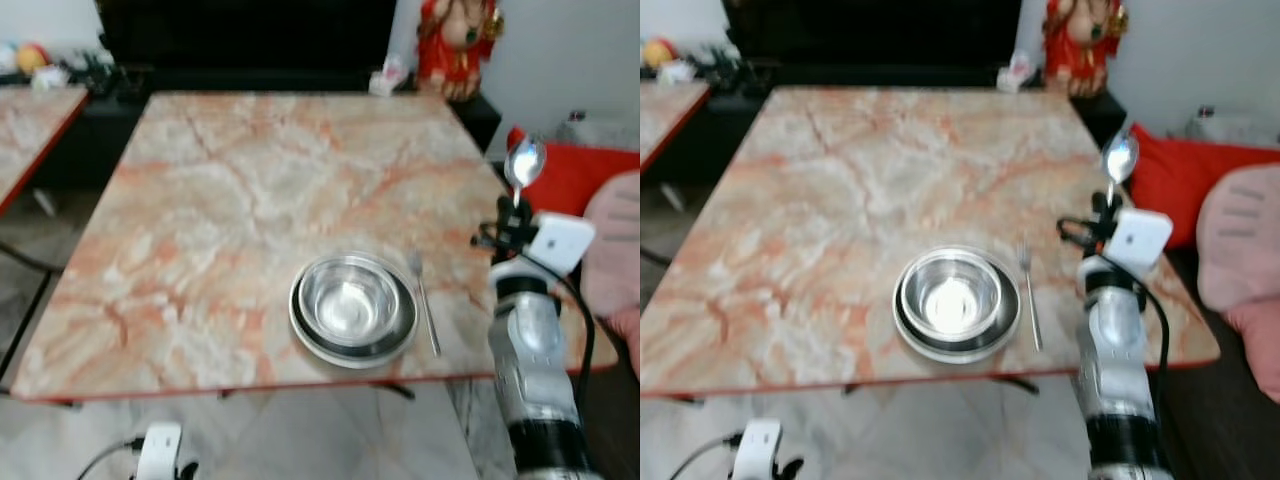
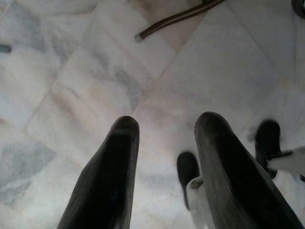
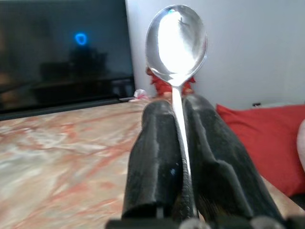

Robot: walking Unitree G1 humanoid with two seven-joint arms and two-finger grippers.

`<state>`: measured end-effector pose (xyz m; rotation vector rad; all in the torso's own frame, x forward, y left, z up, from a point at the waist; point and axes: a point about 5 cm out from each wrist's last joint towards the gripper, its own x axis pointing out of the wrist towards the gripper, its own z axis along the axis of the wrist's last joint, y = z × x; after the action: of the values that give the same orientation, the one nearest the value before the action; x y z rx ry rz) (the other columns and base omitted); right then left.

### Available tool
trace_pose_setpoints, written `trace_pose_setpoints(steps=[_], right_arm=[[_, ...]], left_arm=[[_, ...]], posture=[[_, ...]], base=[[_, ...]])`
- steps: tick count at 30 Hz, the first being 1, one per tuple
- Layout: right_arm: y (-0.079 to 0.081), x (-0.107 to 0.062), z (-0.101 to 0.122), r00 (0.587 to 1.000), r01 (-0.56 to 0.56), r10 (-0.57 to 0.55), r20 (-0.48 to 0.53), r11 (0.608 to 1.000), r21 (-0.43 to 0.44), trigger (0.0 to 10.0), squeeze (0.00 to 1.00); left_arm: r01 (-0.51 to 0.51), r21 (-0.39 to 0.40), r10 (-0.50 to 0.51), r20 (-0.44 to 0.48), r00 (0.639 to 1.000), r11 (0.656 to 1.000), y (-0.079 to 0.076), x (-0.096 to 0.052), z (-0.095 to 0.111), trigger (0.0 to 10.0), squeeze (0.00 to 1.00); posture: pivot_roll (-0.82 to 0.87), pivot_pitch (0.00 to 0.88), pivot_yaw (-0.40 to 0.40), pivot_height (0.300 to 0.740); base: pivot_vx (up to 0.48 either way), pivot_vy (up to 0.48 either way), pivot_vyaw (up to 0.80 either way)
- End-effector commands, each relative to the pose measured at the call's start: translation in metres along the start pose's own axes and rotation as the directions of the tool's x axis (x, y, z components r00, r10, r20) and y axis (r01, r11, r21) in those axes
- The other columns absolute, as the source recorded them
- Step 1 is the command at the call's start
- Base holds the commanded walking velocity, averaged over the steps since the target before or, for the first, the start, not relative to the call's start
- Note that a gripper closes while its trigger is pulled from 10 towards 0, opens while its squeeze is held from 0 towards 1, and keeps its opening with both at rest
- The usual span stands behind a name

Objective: Setting the table

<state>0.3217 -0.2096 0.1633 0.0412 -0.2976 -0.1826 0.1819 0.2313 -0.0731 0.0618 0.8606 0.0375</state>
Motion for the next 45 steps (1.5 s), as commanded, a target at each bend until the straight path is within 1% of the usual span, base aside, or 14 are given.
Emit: trace_pose_setpoints(steps=[1,9,13,14,16,18,23,26,30,32,35,43,44,45], right_arm=[[-0.003,0.0,0.0,1.0,0.009,-0.009,-0.005,1.0,-0.002,10.0,0.0],[-0.002,-0.001,-0.003,0.999,-0.011,0.01,-0.031,1.0,-0.009,10.0,0.0],[-0.013,-0.003,-0.012,0.99,-0.026,0.013,-0.144,0.995,-0.094,10.0,0.0],[-0.019,-0.004,-0.018,0.976,-0.043,0.011,-0.219,0.989,-0.141,10.0,0.0],[-0.024,-0.007,-0.023,0.957,-0.057,0.009,-0.29,0.986,-0.158,10.0,0.0],[-0.031,-0.01,-0.027,0.936,-0.057,0.012,-0.352,0.991,-0.117,10.0,0.0],[-0.033,-0.012,-0.03,0.914,-0.058,0.038,-0.404,0.998,-0.038,10.0,0.0],[-0.027,-0.017,-0.041,0.877,-0.093,0.083,-0.473,0.996,0.003,10.0,0.0],[-0.018,-0.024,-0.058,0.842,-0.084,0.124,-0.525,0.992,0.1,10.0,0.0],[-0.016,-0.028,-0.065,0.83,-0.086,0.125,-0.544,0.992,0.097,10.0,0.0],[-0.012,-0.032,-0.071,0.811,-0.088,0.146,-0.567,0.988,0.128,10.0,0.0],[-0.006,-0.032,-0.077,0.809,-0.088,0.156,-0.567,0.985,0.145,10.0,0.0],[-0.002,-0.032,-0.08,0.809,-0.133,0.177,-0.561,0.984,0.119,10.0,0.0],[0.001,-0.032,-0.081,0.808,-0.145,0.191,-0.558,0.981,0.126,10.0,0.0]], left_arm=[[0.001,0.0,-0.001,-0.013,1.0,1.0,-0.002,0.0,-0.003,10.0,0.0],[0.002,-0.002,-0.002,-0.011,1.0,1.0,-0.002,0.0,-0.003,10.0,0.0],[0.005,-0.001,-0.005,-0.014,1.0,1.0,-0.002,0.0,-0.003,10.0,0.0],[0.005,-0.002,-0.005,-0.015,1.0,1.0,-0.002,0.0,-0.003,10.0,0.0],[0.005,-0.001,-0.005,-0.016,1.0,1.0,-0.002,0.0,-0.004,10.0,0.0],[0.006,-0.002,-0.006,-0.018,1.0,1.0,-0.003,0.0,-0.004,10.0,0.0],[0.009,-0.002,-0.009,-0.02,1.0,1.0,-0.003,-0.001,-0.005,10.0,0.0],[0.011,-0.002,-0.011,-0.021,1.0,1.0,-0.003,-0.001,-0.005,10.0,0.0],[0.014,-0.003,-0.014,-0.022,1.0,1.0,-0.004,0.0,-0.005,10.0,0.0],[0.014,-0.003,-0.014,-0.022,1.0,1.0,-0.005,0.0,-0.006,10.0,0.0],[0.013,-0.003,-0.013,-0.023,1.0,1.0,-0.005,-0.001,-0.006,10.0,0.0],[0.006,-0.004,-0.006,-0.022,1.0,1.0,-0.004,-0.001,-0.006,10.0,0.0],[0.005,-0.005,-0.005,-0.02,1.0,1.0,-0.004,-0.001,-0.005,10.0,0.0],[0.005,-0.006,-0.005,-0.019,1.0,1.0,-0.004,0.0,-0.005,10.0,0.0]], posture=[[0.05,0.032,-0.027,0.74],[0.05,0.037,-0.026,0.74],[0.05,0.041,-0.026,0.74],[0.05,0.041,-0.026,0.74],[0.05,0.041,-0.026,0.74],[0.04,0.044,-0.027,0.74],[0.03,0.038,-0.027,0.74],[0.03,0.028,-0.031,0.74],[0.04,0.017,-0.037,0.74],[0.04,0.015,-0.039,0.74],[0.05,0.012,-0.04,0.74],[0.05,0.014,-0.04,0.74],[0.05,0.025,-0.042,0.74],[0.05,0.025,-0.042,0.74]], base=[[0.0,0.0,0.0],[0.0,0.0,0.0],[0.0,0.0,0.0],[0.0,0.0,0.0],[0.0,0.0,0.0],[0.0,0.0,0.0],[0.0,0.0,0.0],[0.0,0.0,0.0],[0.0,0.0,0.0],[0.0,0.0,0.0],[0.0,0.0,0.0],[0.0,0.0,0.0],[0.0,0.0,0.0],[0.0,0.0,0.0]])
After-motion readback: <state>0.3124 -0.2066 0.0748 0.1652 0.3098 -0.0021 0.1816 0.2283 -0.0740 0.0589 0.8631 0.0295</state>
